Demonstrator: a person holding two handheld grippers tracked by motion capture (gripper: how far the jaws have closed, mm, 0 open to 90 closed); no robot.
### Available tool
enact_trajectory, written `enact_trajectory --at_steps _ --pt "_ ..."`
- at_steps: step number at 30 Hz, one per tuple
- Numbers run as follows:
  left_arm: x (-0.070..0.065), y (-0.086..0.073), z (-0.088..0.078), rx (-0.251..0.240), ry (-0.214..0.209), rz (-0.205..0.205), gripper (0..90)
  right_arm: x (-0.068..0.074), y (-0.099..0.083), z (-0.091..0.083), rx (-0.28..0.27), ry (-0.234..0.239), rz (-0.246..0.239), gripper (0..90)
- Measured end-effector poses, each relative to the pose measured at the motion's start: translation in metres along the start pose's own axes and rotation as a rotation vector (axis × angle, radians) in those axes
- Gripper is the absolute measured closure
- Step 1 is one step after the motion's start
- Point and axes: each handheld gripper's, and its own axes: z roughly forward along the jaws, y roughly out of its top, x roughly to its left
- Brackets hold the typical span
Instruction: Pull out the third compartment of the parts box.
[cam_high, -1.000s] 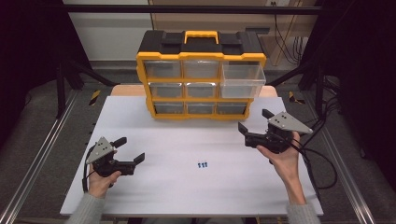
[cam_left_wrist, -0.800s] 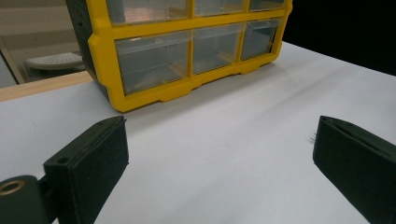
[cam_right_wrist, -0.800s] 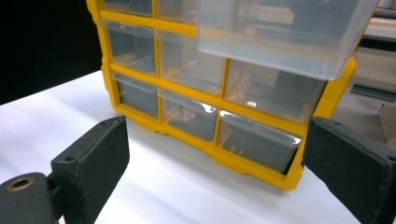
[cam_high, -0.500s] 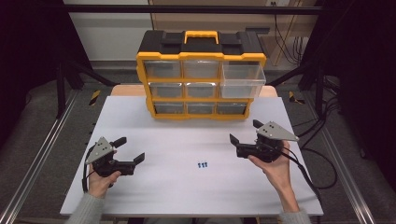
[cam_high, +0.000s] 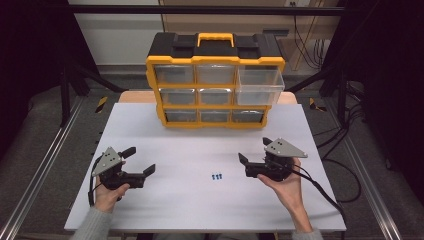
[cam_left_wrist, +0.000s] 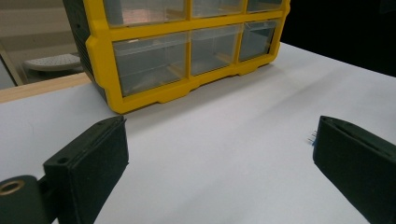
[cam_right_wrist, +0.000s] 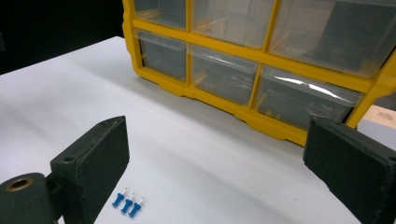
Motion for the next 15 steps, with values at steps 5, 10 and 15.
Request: enact_trajectory --at_steps 5,10,15 --pt "0.001 0.000 -0.001 0.000 0.001 0.001 2.8 0.006 -0.005 0.006 0.020 0.018 0.004 7.6" --pt "0.001 0.000 -0.001 0.002 0.002 0.001 2.8 0.014 -0.011 0.014 0.042 0.040 0.010 7.6" --pt "0.002 0.000 -0.001 -0.002 0.003 -0.001 2.9 0.021 -0.014 0.022 0.070 0.050 0.004 7.4"
